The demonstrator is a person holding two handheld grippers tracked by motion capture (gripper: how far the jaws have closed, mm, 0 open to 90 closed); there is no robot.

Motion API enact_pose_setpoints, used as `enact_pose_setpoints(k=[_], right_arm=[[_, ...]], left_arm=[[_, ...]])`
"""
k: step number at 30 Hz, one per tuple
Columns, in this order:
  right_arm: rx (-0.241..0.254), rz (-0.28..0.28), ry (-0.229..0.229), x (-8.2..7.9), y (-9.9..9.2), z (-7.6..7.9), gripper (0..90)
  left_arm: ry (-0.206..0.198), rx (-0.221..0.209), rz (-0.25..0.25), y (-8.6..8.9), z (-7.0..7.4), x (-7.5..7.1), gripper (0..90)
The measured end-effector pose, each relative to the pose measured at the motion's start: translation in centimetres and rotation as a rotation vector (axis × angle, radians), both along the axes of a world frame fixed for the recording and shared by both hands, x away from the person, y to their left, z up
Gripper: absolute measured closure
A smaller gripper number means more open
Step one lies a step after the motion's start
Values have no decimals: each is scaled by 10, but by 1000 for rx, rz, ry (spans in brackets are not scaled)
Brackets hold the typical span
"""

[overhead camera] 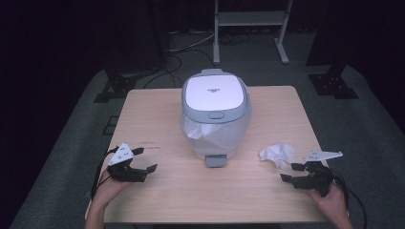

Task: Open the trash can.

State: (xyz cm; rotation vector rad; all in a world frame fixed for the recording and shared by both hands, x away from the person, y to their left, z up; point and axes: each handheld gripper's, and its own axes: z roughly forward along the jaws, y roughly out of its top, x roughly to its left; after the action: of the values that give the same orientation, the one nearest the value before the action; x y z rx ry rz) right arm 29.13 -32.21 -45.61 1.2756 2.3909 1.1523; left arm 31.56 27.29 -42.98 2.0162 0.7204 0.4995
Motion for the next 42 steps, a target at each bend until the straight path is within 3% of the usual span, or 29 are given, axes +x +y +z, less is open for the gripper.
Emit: enact_pose_setpoints(k=[6, 15, 20, 27, 36, 42], right_arm=[[-1, 2, -3, 0, 1, 0, 291], [-5, -1, -14, -1, 1, 2, 291], [-2, -8, -20, -3, -1, 4, 291], [-3, -9, -20, -2, -1, 4, 291], [-4, -10, -22, -3, -1, 4, 291], [-6, -8, -23, -2, -1, 4, 291]], left_arm=[[-5, 13, -37, -8, 14, 1, 152], [-26, 26, -89, -13, 52, -1, 236], [-24, 33, -122, -17, 75, -2, 348], [-23, -17, -154, -20, 104, -6, 527], [-52, -1, -190, -37, 135, -8, 727], [-58, 15, -236, -50, 155, -7, 782]])
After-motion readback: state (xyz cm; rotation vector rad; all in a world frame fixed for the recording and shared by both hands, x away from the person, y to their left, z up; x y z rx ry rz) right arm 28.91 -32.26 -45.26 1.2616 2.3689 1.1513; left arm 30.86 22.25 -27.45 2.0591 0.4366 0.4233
